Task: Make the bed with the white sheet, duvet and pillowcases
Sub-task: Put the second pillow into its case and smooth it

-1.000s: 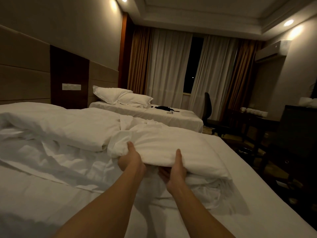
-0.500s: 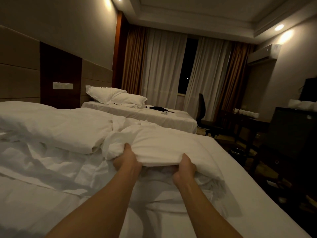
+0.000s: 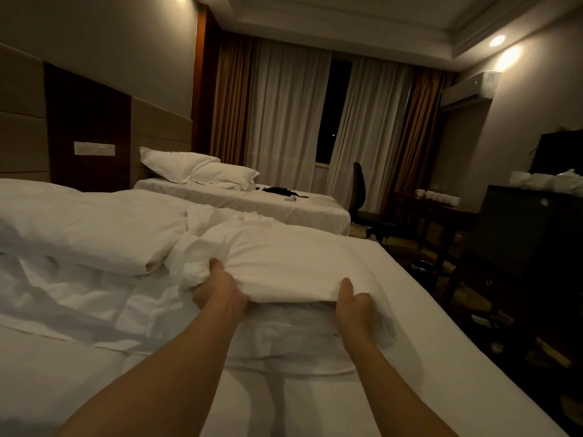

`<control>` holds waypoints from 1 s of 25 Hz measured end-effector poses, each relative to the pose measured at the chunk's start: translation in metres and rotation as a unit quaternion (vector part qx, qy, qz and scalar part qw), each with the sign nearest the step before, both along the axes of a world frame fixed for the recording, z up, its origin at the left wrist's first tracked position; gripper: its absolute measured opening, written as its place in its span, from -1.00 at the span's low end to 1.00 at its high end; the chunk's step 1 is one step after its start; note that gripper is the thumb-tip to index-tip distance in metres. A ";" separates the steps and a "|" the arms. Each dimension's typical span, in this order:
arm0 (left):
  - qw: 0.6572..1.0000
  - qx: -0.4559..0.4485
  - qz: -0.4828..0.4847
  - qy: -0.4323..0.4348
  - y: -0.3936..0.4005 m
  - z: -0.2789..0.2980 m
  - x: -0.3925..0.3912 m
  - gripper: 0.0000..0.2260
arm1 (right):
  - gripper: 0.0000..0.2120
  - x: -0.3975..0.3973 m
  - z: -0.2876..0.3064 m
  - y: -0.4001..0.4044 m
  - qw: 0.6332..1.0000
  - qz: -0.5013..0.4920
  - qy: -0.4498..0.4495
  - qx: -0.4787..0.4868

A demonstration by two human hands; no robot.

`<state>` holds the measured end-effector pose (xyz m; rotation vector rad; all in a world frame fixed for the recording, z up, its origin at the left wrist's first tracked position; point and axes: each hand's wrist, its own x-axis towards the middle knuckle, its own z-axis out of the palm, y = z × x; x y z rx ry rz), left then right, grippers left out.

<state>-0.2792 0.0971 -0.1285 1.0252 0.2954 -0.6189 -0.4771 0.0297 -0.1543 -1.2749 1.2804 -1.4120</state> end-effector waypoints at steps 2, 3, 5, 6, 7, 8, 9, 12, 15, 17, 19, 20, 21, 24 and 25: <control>1.000 -0.015 -0.006 0.019 0.000 -0.003 -0.010 -0.23 | -0.59 -0.017 -0.008 -0.006 0.998 0.005 0.051 -0.029; 0.999 -0.030 -0.007 0.026 0.000 -0.004 -0.014 -0.20 | -0.59 -0.022 -0.008 -0.007 0.998 0.012 0.046 -0.033; 0.998 -0.046 -0.004 0.030 -0.001 -0.006 -0.017 -0.19 | -0.44 -0.025 -0.006 -0.009 0.999 0.010 0.026 -0.017; 0.998 -0.047 -0.002 0.031 -0.001 -0.005 -0.016 -0.20 | -0.38 -0.024 -0.005 -0.010 1.000 0.014 0.022 -0.011; 0.998 -0.046 0.001 0.031 0.000 -0.003 -0.014 -0.22 | -0.36 -0.024 -0.006 -0.011 0.999 0.017 0.028 -0.022; 0.999 -0.040 0.005 0.026 -0.001 -0.001 -0.012 -0.24 | -0.35 -0.025 -0.006 -0.011 0.999 0.016 0.036 -0.033; 0.999 -0.035 0.006 0.019 -0.001 0.002 -0.010 -0.25 | -0.36 -0.030 -0.008 -0.014 0.998 0.016 0.053 -0.044; 1.000 -0.019 0.008 -0.002 -0.004 0.003 -0.007 -0.29 | -0.46 -0.048 -0.012 -0.021 0.999 -0.023 0.027 -0.017; 0.999 -0.030 0.009 0.007 -0.006 -0.003 -0.014 -0.28 | -0.43 -0.050 -0.013 -0.025 0.998 -0.025 -0.050 0.019; 0.999 -0.034 0.008 0.013 -0.007 -0.011 -0.019 -0.21 | -0.34 -0.040 -0.008 -0.024 0.998 0.000 -0.046 0.035; 0.999 -0.049 0.000 0.004 -0.007 -0.015 -0.025 -0.10 | -0.33 -0.030 0.002 -0.024 0.998 0.027 -0.033 0.052; 0.997 -0.071 -0.009 0.012 -0.010 -0.016 -0.027 -0.05 | -0.35 -0.028 0.009 -0.025 0.997 0.034 -0.047 0.057; 0.995 -0.093 -0.018 0.024 -0.013 -0.014 -0.030 -0.02 | -0.39 -0.029 0.014 -0.027 0.995 0.039 -0.071 0.051; 0.995 -0.089 -0.025 0.037 -0.018 -0.011 -0.027 -0.07 | -0.39 -0.035 0.017 -0.034 0.992 0.025 -0.118 0.037; 0.996 -0.078 -0.024 0.030 -0.019 -0.010 -0.023 -0.11 | -0.38 -0.036 0.016 -0.036 0.993 0.018 -0.113 0.034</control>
